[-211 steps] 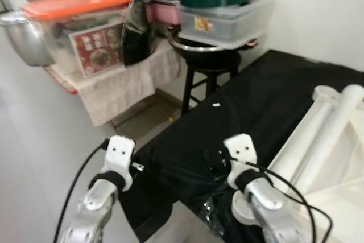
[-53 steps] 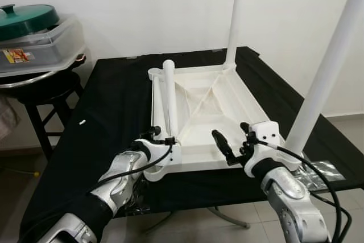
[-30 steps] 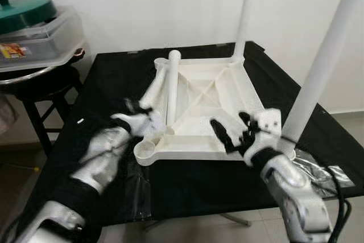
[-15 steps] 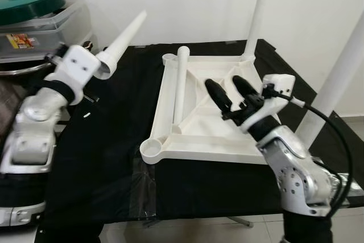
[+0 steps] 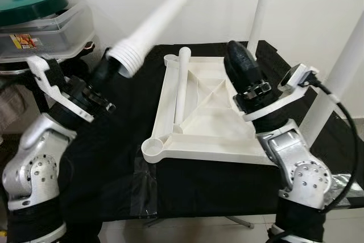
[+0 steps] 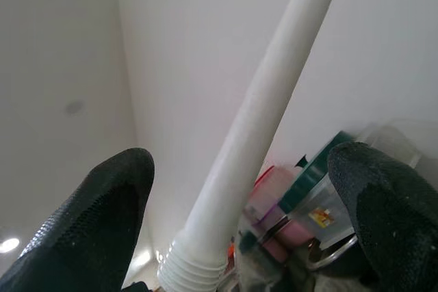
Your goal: Building children table
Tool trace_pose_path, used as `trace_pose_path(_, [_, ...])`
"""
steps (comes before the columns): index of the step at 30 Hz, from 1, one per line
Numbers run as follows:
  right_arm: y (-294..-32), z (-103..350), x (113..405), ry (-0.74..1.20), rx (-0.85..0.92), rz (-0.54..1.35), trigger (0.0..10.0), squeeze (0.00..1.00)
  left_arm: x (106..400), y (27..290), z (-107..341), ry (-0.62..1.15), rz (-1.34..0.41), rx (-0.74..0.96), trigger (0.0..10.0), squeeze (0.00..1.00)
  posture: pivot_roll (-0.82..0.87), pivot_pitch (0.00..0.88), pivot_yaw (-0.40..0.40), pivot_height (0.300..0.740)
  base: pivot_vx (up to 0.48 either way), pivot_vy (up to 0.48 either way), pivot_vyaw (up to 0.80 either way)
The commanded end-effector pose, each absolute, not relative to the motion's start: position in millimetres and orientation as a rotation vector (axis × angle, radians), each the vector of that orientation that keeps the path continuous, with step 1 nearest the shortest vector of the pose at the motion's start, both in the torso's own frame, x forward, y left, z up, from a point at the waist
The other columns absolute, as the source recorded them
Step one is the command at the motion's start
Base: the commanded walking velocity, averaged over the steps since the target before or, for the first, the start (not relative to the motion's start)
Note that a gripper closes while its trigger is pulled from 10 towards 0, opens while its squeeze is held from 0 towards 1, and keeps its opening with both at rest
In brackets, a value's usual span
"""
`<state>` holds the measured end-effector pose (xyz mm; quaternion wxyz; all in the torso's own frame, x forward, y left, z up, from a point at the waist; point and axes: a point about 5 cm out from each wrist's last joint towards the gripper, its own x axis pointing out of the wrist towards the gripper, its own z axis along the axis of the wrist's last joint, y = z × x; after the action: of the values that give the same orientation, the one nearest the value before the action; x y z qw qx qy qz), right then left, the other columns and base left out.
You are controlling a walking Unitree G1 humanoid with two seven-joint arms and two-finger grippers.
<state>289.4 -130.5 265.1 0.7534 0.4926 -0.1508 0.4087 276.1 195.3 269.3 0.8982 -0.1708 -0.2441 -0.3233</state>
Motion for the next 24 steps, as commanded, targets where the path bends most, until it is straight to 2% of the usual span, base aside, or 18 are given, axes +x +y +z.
trace_pose_path(1, [-125,265,285,-0.311,1.095,0.936,10.0,0.0,271,184,269,-0.503,-0.736,-0.376,0.0,0.0,0.02,0.013,-0.024,0.74,0.0,0.0,0.0])
trace_pose_path(6, [-114,274,272,-0.281,1.105,1.085,10.0,0.0,260,165,267,-0.466,-0.859,-0.447,0.0,0.0,0.02,0.014,-0.027,0.74,0.0,0.0,0.0])
trace_pose_path(24, [-93,284,268,-0.251,1.148,1.173,10.0,0.0,238,134,257,-0.373,-1.083,-0.467,0.0,0.0,0.02,0.018,-0.03,0.74,0.0,0.0,0.0])
